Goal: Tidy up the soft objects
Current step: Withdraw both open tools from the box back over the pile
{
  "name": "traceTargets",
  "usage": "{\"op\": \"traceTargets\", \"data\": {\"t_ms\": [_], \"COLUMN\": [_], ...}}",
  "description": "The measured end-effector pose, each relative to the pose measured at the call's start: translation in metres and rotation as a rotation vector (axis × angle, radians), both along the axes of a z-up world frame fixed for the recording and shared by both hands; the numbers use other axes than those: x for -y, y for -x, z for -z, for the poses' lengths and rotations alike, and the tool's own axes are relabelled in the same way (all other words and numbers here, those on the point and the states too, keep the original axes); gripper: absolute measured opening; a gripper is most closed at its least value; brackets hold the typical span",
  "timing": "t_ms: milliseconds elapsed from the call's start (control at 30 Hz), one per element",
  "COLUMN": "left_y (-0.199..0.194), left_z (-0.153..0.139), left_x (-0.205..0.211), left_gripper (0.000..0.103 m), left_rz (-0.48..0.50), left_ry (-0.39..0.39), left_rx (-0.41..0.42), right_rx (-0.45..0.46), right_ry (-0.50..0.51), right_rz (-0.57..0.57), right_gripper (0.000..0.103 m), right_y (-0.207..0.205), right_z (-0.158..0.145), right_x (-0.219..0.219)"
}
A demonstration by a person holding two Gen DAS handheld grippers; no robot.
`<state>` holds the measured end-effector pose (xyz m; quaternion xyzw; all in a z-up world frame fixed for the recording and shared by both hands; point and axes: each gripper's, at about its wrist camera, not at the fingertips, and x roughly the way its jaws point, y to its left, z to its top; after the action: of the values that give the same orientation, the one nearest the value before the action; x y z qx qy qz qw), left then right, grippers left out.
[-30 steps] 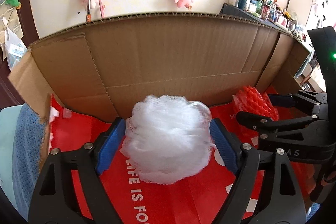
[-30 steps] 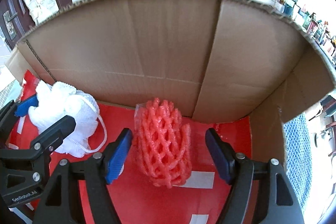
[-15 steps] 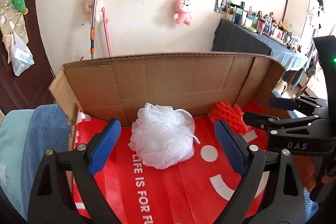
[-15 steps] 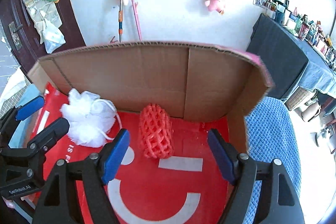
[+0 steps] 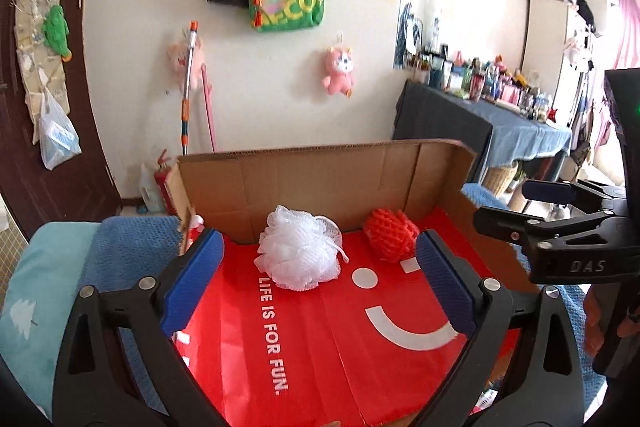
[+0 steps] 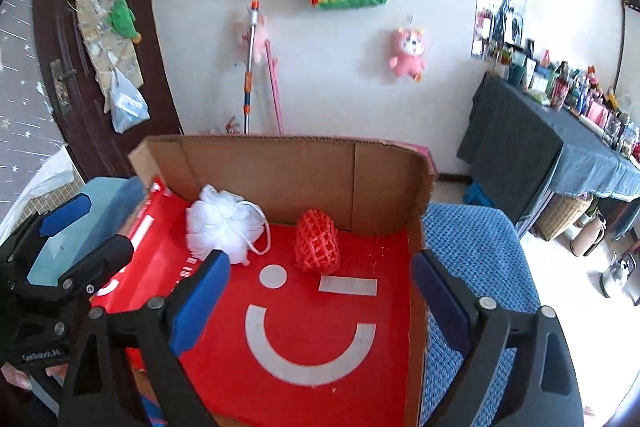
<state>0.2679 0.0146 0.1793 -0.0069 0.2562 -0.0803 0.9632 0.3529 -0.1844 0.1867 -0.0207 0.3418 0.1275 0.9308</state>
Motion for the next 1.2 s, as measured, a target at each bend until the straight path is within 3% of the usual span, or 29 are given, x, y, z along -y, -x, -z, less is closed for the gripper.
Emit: {"op": "traceTargets", "data": {"t_ms": [133, 500, 867, 1200], "left_y": [0.031, 0.121, 0.184, 0.219], "left_z": [-0.010, -0.016, 0.014, 0.042], "left_x": [0.001, -0.001, -0.005, -0.006], "left_gripper": [0.103, 0.103, 0.103, 0.103], "left_rz": [-0.003, -0.018, -0.050, -0.057], "left_ry": [0.003, 0.052, 0.044, 0.054], "left_rx": [0.074, 0.217, 0.260, 0.270], "right_rx": [0.063, 0.275, 0.402, 0.453], "right_ry": [-0.040, -0.055, -0.066, -0.084], "right_rz": [-0.016, -0.002, 0.028, 0.079], "right_gripper": [0.103, 0.103, 0.103, 0.103], "right_y": [0.036, 0.141, 0.220, 0.257], "right_z": [-0.013, -0.025, 0.010, 0.047], "right_x": [0.004, 0.015, 0.014, 0.021]}}
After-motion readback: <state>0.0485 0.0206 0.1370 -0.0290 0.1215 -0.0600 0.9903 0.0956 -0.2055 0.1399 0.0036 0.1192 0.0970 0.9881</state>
